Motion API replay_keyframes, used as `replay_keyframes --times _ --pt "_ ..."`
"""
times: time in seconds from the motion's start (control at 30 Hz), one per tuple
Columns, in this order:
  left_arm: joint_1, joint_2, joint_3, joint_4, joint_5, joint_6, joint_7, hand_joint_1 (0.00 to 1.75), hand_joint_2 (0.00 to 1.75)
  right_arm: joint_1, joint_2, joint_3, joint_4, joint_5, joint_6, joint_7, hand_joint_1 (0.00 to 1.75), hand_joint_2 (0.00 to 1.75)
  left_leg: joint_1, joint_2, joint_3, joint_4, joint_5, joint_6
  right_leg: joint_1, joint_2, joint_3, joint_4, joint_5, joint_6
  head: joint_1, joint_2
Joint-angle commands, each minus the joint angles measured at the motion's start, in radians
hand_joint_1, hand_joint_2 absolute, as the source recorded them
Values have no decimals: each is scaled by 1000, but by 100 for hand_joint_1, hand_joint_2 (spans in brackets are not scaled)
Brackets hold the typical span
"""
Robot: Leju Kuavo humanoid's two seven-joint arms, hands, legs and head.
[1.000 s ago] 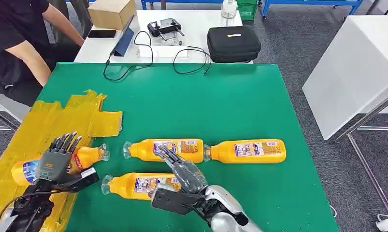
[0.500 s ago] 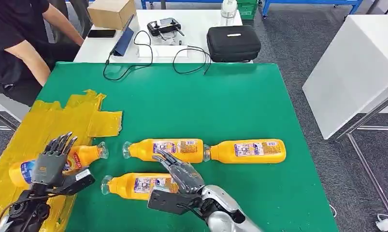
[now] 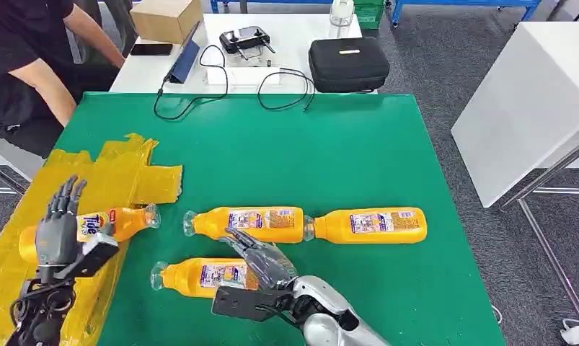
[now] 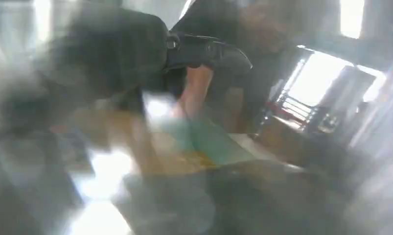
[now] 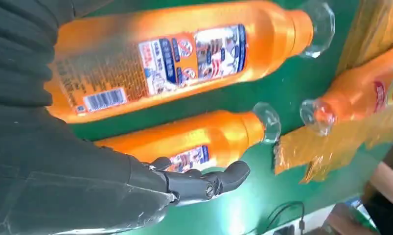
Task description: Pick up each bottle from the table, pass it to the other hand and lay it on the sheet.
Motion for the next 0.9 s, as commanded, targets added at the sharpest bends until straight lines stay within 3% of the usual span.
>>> replay_keyframes --times 0.03,0.23,0.57,0.7,0.9 --pt "45 -218 155 -349 300 -287 -6 0 0 -84 22 51 206 13 21 20 0 175 1 0 1 0 0 0 1 -1 2 -1 1 -1 0 0" --pt "91 -264 135 -445 288 -356 -6 0 0 -96 40 56 271 33 37 55 0 175 0 1 1 0 -1 0 0 0 2 -1 1 -2 0 0" --pt "91 -261 138 -444 289 -356 -6 0 0 -97 40 56 271 33 37 55 0 175 1 1 3 0 -1 -1 2 0 3 -1 1 -3 0 0" --pt "114 -285 134 -489 295 -377 -6 0 0 -102 85 90 382 134 72 149 0 175 1 1 2 -1 -1 0 1 0 2 -1 1 -3 0 0" --pt "85 -291 100 -500 313 -399 17 0 0 -154 166 108 584 141 140 147 0 175 2 1 5 -1 -1 -1 3 0 5 -2 1 -3 0 0"
